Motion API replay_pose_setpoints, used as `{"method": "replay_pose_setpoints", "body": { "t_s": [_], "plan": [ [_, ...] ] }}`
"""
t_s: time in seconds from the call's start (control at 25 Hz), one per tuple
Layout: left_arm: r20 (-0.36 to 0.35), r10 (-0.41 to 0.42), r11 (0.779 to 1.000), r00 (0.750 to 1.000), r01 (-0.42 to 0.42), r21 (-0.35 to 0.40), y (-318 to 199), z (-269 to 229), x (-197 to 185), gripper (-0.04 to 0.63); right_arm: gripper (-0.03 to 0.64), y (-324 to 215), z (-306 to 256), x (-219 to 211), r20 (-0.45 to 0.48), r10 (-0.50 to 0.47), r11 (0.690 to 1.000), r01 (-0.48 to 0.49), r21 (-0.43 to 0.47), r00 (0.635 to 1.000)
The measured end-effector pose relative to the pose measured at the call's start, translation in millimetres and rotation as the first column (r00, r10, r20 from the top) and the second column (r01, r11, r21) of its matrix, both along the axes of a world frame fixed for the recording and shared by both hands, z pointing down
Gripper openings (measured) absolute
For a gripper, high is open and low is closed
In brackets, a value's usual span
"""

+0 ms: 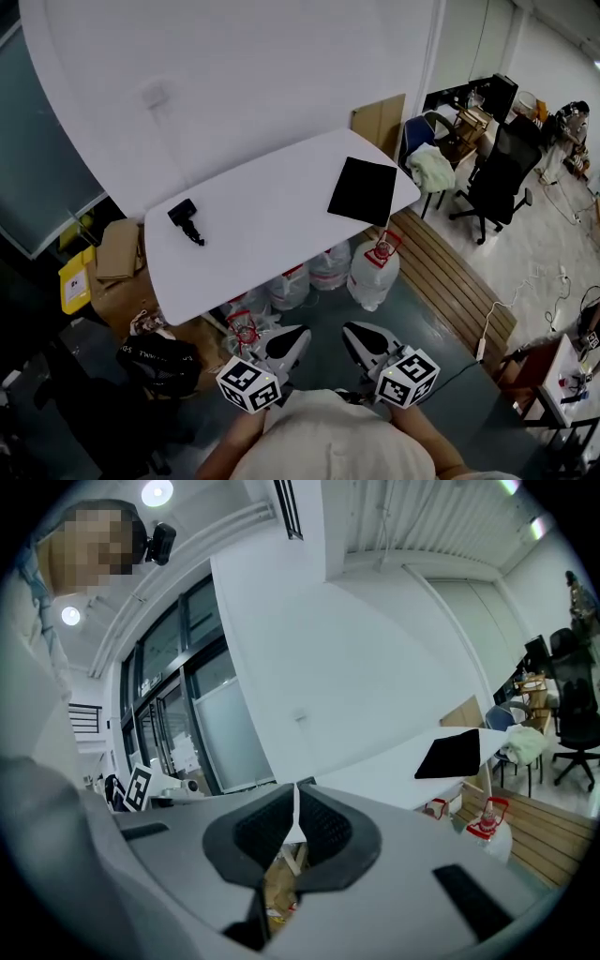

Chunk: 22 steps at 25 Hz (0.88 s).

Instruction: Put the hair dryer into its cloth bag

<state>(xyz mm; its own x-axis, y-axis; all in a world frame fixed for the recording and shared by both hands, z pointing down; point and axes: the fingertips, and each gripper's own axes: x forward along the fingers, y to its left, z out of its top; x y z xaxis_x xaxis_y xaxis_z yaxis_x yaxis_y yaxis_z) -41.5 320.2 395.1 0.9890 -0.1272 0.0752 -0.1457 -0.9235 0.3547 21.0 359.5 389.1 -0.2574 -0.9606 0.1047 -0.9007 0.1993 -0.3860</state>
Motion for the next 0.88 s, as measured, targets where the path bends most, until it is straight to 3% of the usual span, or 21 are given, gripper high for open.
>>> {"method": "replay_pose_setpoints", "body": {
  "t_s": [0.4, 0.88],
  "plan": [
    [0.018, 0.02, 1.0, 1.0, -0.02, 0.001, -35.5, 13.5, 56.1, 0.011, 0.018, -33.9, 9.1, 54.7, 0.006, 0.027, 1.0, -0.027, 0.002, 1.0],
    [0.012, 0.07, 0.997, 0.997, -0.07, -0.023, -151.0, 22.5, 126.3, 0.011, 0.018, -151.5, 16.4, 117.8, 0.01, 0.043, 0.999, -0.043, -0.016, 0.999]
  ]
}}
